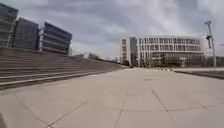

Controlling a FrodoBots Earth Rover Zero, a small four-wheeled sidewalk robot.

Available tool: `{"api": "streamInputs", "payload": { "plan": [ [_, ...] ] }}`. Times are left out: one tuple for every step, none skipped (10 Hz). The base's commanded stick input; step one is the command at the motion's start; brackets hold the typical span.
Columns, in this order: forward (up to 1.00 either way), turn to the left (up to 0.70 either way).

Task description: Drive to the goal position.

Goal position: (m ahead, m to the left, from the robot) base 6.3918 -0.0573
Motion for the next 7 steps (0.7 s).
{"api": "streamInputs", "payload": {
  "plan": [
    [0.5,0.0],
    [0.5,-0.5],
    [0.5,-0.5],
    [0.5,-0.5],
    [0.5,-0.5],
    [0.5,-0.5],
    [0.5,0.0]
  ]
}}
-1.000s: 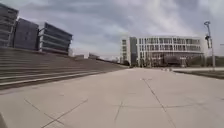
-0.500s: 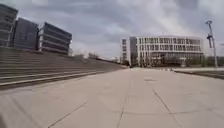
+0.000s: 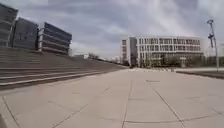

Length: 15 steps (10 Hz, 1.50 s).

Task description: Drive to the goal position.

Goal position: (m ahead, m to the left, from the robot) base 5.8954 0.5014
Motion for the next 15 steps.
{"api": "streamInputs", "payload": {
  "plan": [
    [0.5,0.0],
    [0.5,0.0],
    [0.5,0.0],
    [0.5,0.0],
    [0.5,0.0],
    [0.5,0.0],
    [0.5,0.0],
    [0.5,0.0],
    [0.5,0.0],
    [0.5,0.0],
    [0.5,0.0],
    [0.5,0.0],
    [0.5,0.0],
    [0.5,0.0],
    [0.5,0.0]
  ]
}}
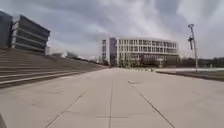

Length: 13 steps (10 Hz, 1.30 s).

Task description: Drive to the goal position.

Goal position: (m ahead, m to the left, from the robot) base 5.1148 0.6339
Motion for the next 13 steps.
{"api": "streamInputs", "payload": {
  "plan": [
    [0.5,0.0],
    [0.5,0.0],
    [0.5,0.0],
    [0.5,0.0],
    [0.5,0.0],
    [0.5,0.0],
    [0.5,0.0],
    [0.5,0.0],
    [0.5,0.0],
    [0.5,0.0],
    [0.5,0.0],
    [0.5,0.0],
    [0.5,0.0]
  ]
}}
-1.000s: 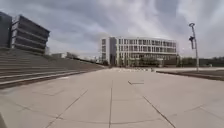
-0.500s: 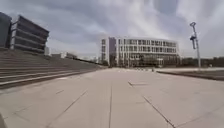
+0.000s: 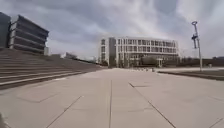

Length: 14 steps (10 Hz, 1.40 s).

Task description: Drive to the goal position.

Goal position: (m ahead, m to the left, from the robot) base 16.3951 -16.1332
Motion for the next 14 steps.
{"api": "streamInputs", "payload": {
  "plan": [
    [0.5,0.0],
    [0.5,0.0],
    [0.5,0.0],
    [0.5,0.0],
    [0.5,0.0],
    [0.5,0.0],
    [0.5,0.0],
    [0.5,0.0],
    [0.5,0.0],
    [0.5,0.0],
    [0.5,0.0],
    [0.5,0.0],
    [0.5,0.0],
    [0.5,0.0]
  ]
}}
